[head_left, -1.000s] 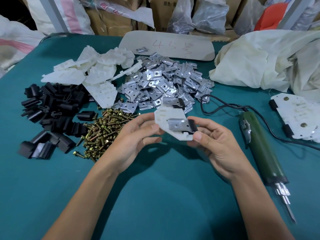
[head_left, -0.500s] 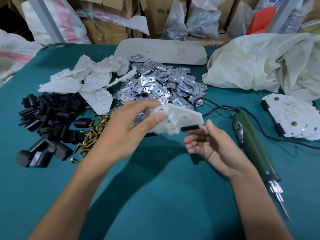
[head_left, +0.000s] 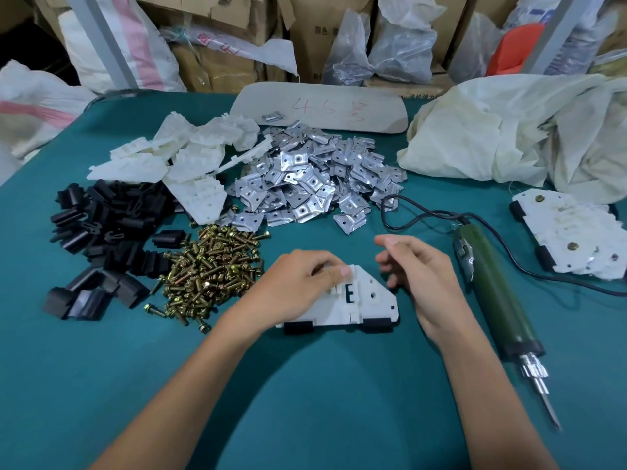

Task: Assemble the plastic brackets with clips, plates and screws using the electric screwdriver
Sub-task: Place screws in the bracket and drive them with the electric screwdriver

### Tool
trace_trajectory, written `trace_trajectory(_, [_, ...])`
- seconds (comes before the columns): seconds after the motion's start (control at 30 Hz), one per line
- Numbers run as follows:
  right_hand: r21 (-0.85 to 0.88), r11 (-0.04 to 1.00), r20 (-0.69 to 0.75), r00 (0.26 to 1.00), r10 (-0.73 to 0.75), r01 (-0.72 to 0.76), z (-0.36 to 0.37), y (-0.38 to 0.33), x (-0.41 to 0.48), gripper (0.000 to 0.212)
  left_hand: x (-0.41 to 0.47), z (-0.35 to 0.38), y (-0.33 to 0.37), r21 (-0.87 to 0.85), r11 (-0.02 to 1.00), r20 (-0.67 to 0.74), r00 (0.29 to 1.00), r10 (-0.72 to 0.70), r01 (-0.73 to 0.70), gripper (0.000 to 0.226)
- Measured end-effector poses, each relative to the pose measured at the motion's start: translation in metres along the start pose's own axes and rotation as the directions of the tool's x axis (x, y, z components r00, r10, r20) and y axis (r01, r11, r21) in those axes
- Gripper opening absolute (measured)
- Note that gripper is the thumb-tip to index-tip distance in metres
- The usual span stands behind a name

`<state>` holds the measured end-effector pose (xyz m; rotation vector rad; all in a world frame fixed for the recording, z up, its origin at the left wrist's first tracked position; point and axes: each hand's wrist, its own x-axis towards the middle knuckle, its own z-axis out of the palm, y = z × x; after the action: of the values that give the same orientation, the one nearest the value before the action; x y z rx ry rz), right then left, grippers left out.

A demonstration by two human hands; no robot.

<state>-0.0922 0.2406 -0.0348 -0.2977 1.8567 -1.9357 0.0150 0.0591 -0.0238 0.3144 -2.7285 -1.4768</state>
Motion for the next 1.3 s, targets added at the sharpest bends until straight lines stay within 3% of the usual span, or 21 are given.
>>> trace_trajectory(0.2, [-0.091,0.995,0.005,0.999,-0.047,0.047,0.003,0.005,-0.001,0.010,-0.004,-0.016,-0.008,0.322,0.946,-0.269,0.954,0.133,-0.041,0.014])
trace_trajectory(0.33, [-0.112,0.992,-0.004,0.998,-0.058,0.058,0.005,0.007,-0.001,0.013,-0.005,-0.052,-0.027,0.537,0.836,-0.369,0.922,0.117,0.109,0.010])
trace_trajectory(0.73, [-0.115,0.992,0.001,0.998,-0.061,0.061,0.003,0.006,0.000,0.016,0.004,-0.052,-0.030,0.667,0.580,-0.520,0.849,-0.088,0.468,0.017])
trace_trajectory(0.9, [-0.112,0.992,0.018,0.998,-0.054,0.056,0.003,0.006,0.000,0.016,0.003,-0.052,-0.030,0.662,0.628,-0.471,0.879,-0.075,0.408,0.008])
trace_trajectory(1.1, [-0.122,0.991,0.009,0.998,-0.061,0.062,0.004,0.004,-0.002,0.017,0.009,-0.046,-0.024,0.730,0.567,-0.425,0.903,-0.060,0.381,0.015])
trace_trajectory(1.17, [-0.126,0.990,0.003,0.998,-0.059,0.059,0.004,0.003,-0.002,0.017,0.011,-0.039,-0.018,0.708,0.622,-0.401,0.916,-0.034,0.333,0.014])
trace_trajectory(1.3, [-0.146,0.983,-0.004,0.993,-0.114,0.112,0.004,0.001,-0.004,0.016,0.006,-0.022,-0.004,0.472,0.874,-0.325,0.944,0.051,0.115,0.005])
